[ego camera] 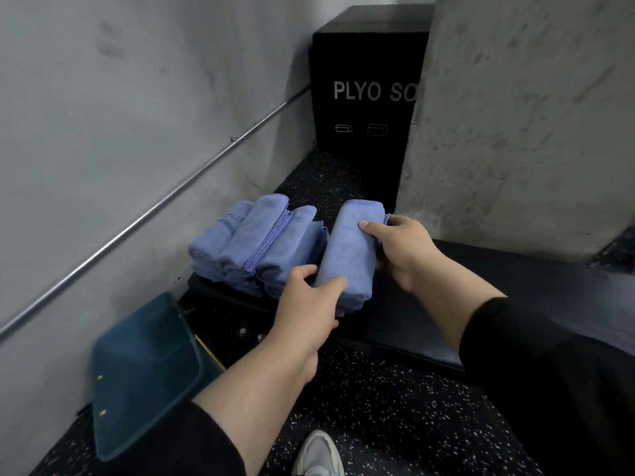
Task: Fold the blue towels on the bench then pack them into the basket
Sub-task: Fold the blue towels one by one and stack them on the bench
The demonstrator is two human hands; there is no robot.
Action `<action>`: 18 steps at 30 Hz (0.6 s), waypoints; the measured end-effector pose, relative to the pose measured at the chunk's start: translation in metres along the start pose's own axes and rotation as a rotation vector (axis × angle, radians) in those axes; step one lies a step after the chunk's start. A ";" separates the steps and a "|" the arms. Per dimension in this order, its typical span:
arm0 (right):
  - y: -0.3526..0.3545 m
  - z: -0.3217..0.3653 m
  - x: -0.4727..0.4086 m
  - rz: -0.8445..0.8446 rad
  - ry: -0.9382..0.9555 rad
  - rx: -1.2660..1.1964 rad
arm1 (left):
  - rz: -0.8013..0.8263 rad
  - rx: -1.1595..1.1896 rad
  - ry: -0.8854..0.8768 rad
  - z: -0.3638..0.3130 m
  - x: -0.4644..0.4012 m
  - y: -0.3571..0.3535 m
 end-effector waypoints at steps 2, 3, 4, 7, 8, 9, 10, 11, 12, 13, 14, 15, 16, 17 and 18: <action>-0.011 0.005 -0.014 -0.012 0.025 0.062 | -0.077 -0.372 -0.224 -0.027 0.003 0.013; -0.016 0.006 -0.020 -0.011 0.028 0.093 | -0.093 -0.538 -0.335 -0.040 0.007 0.016; -0.021 0.006 -0.025 -0.006 0.031 0.116 | -0.087 -0.670 -0.429 -0.049 0.009 0.015; -0.025 0.011 -0.033 -0.070 0.173 0.551 | 0.036 -1.057 -0.532 -0.052 0.011 0.001; -0.026 0.012 -0.031 -0.102 0.226 0.746 | 0.086 -1.166 -0.503 -0.046 0.009 -0.002; -0.026 0.011 -0.029 -0.130 0.255 0.851 | 0.130 -1.250 -0.466 -0.040 0.008 -0.005; -0.025 0.009 -0.028 -0.143 0.267 0.900 | 0.164 -1.302 -0.437 -0.036 0.008 -0.007; -0.022 0.006 -0.028 -0.157 0.269 0.908 | 0.179 -1.333 -0.423 -0.034 0.007 -0.007; -0.020 0.005 -0.027 -0.169 0.270 0.913 | 0.179 -1.348 -0.427 -0.034 0.007 -0.008; -0.017 0.003 -0.027 -0.172 0.268 0.902 | 0.172 -1.355 -0.431 -0.035 0.007 -0.008; -0.015 0.004 -0.026 -0.165 0.277 0.886 | 0.167 -1.355 -0.440 -0.037 0.007 -0.008; -0.012 0.005 -0.024 -0.159 0.284 0.850 | 0.159 -1.348 -0.449 -0.040 0.008 -0.009; -0.008 0.007 -0.022 -0.163 0.291 0.805 | 0.149 -1.331 -0.462 -0.043 0.008 -0.010; -0.002 0.011 -0.017 -0.177 0.300 0.762 | 0.135 -1.312 -0.476 -0.046 0.008 -0.011; 0.004 0.015 -0.012 -0.192 0.304 0.725 | 0.123 -1.293 -0.495 -0.050 0.009 -0.012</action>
Point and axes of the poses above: each hand's wrist, its own x-axis away from the middle knuckle, its own y-axis out of the back of the hand, z = x × y, the point moved 8 cm from there along -x, towards the middle knuckle, and after that the axes turned 9 degrees about x, right-handed, at the moved point
